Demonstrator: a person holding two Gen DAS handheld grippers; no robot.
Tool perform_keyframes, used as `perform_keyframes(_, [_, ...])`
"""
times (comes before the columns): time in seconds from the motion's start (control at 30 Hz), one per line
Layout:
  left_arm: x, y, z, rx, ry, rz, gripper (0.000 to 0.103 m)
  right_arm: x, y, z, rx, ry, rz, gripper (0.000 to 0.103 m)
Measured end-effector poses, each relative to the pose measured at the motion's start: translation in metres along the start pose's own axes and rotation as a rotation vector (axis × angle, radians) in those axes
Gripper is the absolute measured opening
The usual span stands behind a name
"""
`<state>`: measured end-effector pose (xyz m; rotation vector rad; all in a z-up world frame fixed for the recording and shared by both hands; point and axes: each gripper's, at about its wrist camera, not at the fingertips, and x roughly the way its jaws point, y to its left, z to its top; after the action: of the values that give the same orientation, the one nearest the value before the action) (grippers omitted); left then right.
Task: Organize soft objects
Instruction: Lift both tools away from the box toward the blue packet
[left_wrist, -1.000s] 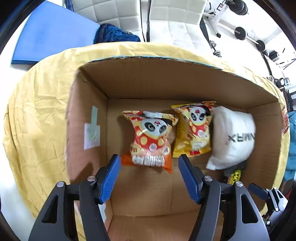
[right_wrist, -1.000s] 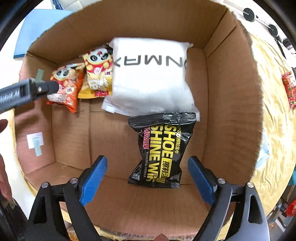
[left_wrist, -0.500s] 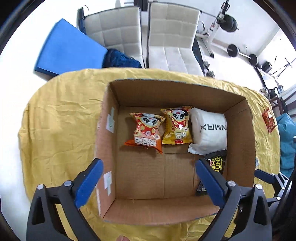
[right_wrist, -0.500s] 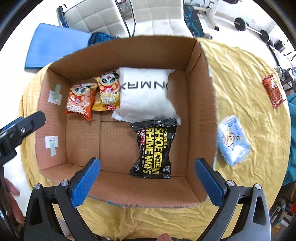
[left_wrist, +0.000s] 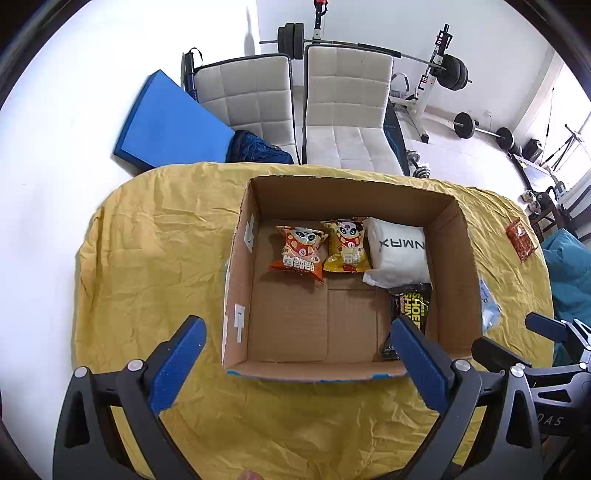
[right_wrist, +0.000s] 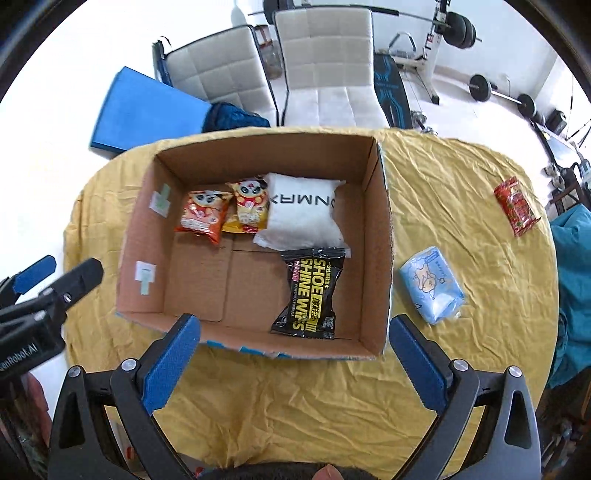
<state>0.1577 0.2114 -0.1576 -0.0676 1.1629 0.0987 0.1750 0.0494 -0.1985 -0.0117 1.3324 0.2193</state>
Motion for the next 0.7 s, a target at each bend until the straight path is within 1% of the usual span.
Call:
perform_keyframes(0.2, [-0.022, -0.011, -0.012, 0.003, -0.018, 0.013, 0.103, -0.033, 0.001, -0.014, -0.014, -0.037, 0.029, 0.103])
perform_keyframes(0.47, [-0.037, -0.03, -0.009, -0.027, -0.027, -0.012, 0.103, -0.055, -0.007, -0.02, -0.019, -0.058, 0.069, 0.103])
perform_keyframes(0.57, [-0.042, -0.053, -0.003, -0.017, -0.039, -0.028, 0.103, -0.06, -0.022, -0.019, -0.003, -0.063, 0.083, 0.103])
perform_keyframes(0.7, [-0.036, -0.095, 0.008, 0.011, -0.022, -0.052, 0.103, -0.067, -0.059, -0.018, 0.037, -0.066, 0.085, 0.103])
